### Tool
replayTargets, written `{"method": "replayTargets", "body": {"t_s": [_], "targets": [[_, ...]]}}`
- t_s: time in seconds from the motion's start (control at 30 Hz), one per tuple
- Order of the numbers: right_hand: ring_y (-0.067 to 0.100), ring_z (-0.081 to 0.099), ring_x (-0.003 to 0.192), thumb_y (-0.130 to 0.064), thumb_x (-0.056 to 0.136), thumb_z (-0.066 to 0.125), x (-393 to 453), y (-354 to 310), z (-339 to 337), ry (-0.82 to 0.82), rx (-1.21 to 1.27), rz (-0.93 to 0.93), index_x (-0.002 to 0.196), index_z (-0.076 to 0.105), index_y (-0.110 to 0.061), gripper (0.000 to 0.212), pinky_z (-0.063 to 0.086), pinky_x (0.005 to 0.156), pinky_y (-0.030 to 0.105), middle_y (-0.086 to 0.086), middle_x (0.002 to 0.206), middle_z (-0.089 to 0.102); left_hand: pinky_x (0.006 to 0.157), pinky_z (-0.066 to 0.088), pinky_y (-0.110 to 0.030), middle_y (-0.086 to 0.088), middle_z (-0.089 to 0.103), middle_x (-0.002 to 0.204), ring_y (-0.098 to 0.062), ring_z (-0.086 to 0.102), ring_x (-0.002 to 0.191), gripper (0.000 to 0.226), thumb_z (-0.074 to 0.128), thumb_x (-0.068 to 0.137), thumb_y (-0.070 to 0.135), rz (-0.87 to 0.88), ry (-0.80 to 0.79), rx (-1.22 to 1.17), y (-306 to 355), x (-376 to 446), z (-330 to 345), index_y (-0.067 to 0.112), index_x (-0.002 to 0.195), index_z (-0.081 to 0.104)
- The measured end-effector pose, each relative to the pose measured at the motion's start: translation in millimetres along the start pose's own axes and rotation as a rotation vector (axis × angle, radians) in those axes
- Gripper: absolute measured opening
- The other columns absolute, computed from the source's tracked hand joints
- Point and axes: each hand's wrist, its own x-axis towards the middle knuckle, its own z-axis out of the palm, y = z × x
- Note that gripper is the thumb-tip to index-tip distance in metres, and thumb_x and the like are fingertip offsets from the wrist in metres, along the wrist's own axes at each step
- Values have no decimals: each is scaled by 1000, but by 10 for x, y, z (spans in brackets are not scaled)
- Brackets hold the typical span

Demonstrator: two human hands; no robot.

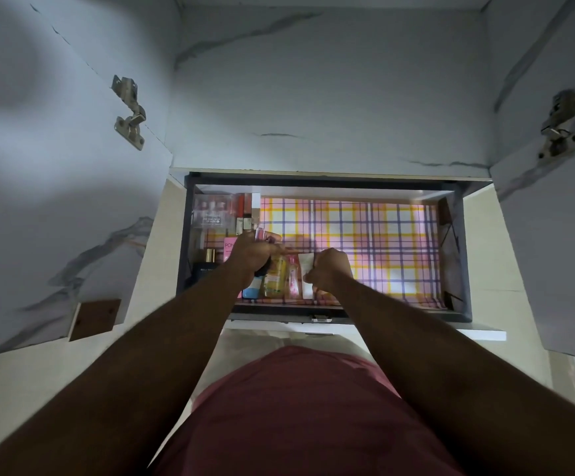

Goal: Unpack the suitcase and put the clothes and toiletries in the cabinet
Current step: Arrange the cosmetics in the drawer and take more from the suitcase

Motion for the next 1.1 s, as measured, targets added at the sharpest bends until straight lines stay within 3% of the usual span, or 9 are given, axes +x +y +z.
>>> {"method": "replayTargets", "body": {"t_s": [0.17,0.33,0.43,0.53,0.73,0.8,0.9,0.97,1.1], "targets": [[8,70,61,-21,77,92,-4,-2,-1,-18,31,9,79,71,-12,23,44,44,15,1,77,75,53,53,-28,-14,79,96,-16,64,57,21,73,94,12,-6,-32,-56,5,26,-7,0,112,71],[14,67,56,-17,83,80,-42,-218,-258,78,10,-72,71,67,-9,19,45,41,15,3,68,68,67,56,-37,-11,79,106,-25,69,78,21,62,101,15,-21,-105,-223,86,37,-58,6,120,65],[22,74,64,-14,85,77,-90,-530,-420,96,245,-195,85,73,-9,6,63,58,33,8,79,74,71,60,-41,-13,78,105,-26,75,83,20,56,104,10,8,-97,-353,140,32,-66,4,120,65],[32,74,64,0,85,73,-190,-846,-545,-53,587,-178,93,74,-4,8,65,66,48,19,82,77,85,61,-48,-15,76,112,-32,75,99,23,56,102,4,42,-42,-439,180,78,-97,4,121,69],[32,79,75,-8,83,82,-181,-1042,-545,-239,451,-223,94,77,-9,12,64,64,39,14,83,79,86,60,-46,-13,75,118,-30,72,106,24,49,105,5,64,-56,-536,279,150,-193,4,119,69],[28,78,73,-7,84,83,-135,-1036,-517,-259,417,-247,92,78,-11,11,65,66,39,13,81,79,90,59,-48,-15,74,121,-33,71,111,23,56,104,10,52,-54,-493,277,186,-221,5,122,70],[25,76,67,-5,85,83,-40,-1024,-489,-212,473,-198,92,77,-4,9,64,66,37,16,83,79,99,56,-54,-21,73,114,-33,71,101,15,62,102,14,17,-1,-406,232,244,-260,6,109,73],[22,77,67,-11,83,86,98,-1031,-441,-93,452,-111,85,77,-8,10,66,69,36,12,79,78,92,59,-50,-22,74,103,-32,72,89,11,64,101,14,10,31,-405,184,284,-298,4,101,70],[14,73,69,-34,82,85,397,-1010,-319,155,151,22,76,71,-16,24,54,57,24,-1,77,76,54,50,-31,-14,71,78,-23,63,61,15,60,103,15,-1,66,-300,149,287,-392,5,94,66]]}}
